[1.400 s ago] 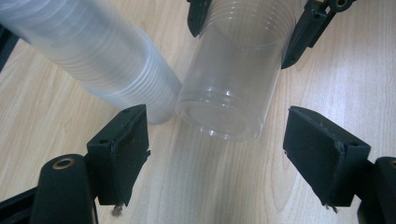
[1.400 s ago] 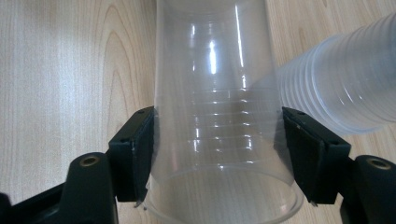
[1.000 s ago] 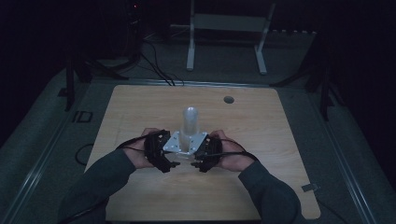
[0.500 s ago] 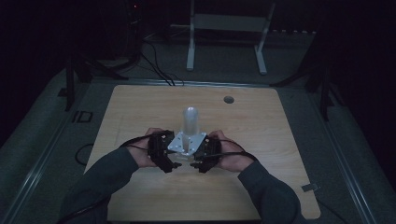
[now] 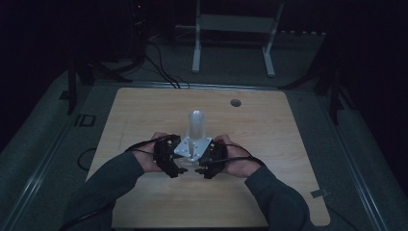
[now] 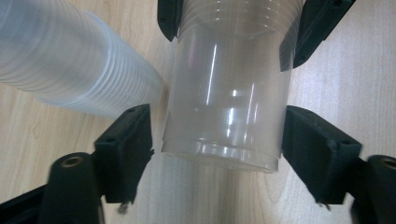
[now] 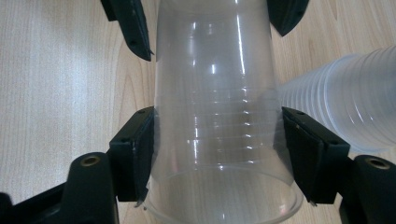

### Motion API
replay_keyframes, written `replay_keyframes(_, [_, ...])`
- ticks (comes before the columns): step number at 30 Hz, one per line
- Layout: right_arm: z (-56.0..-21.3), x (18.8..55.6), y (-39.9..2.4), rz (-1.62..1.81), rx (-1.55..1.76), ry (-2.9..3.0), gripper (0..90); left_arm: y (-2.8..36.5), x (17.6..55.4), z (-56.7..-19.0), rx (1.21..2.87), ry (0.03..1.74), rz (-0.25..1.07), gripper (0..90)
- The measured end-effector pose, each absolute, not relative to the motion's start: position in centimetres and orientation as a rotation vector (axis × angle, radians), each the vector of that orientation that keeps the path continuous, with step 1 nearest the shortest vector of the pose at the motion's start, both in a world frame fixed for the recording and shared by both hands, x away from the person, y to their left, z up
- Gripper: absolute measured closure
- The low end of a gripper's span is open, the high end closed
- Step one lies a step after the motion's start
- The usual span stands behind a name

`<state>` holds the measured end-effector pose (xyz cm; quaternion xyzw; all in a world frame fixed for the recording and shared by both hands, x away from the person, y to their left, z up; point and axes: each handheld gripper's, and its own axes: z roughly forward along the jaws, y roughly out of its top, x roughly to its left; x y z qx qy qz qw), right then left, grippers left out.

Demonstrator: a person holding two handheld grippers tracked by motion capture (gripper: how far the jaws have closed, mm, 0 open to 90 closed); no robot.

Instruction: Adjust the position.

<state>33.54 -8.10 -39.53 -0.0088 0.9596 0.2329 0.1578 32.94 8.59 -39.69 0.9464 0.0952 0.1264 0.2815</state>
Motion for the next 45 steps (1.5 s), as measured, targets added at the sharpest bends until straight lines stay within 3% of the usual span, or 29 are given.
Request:
replay_keyframes(15, [-39.5,33.5,-8.1,0.686,-0.031,2.749,27.6,8.4,32.7,-40.2,2.486,0.306,0.293,39.0])
replay_keyframes(16, [-39.5,33.4,-8.2,0.691,-0.028,2.751,26.0,8.4,32.7,-40.2,2.485,0.307,0.295,39.3])
replay_keyframes(17, [-39.4,33.5,-8.2,0.694,-0.032,2.742,23.1,9.0,33.4,-39.3,2.647,0.135,0.342,39.4])
replay_keyframes(21, [-39.1,33.4,-8.4,0.728,-0.019,2.741,20.0,9.1,33.5,-39.3,2.650,0.141,0.348,39.7])
replay_keyframes(45, [-37.7,33.1,-10.2,0.830,0.046,2.665,22.2,10.5,34.4,-40.3,2.597,0.226,0.319,39.9])
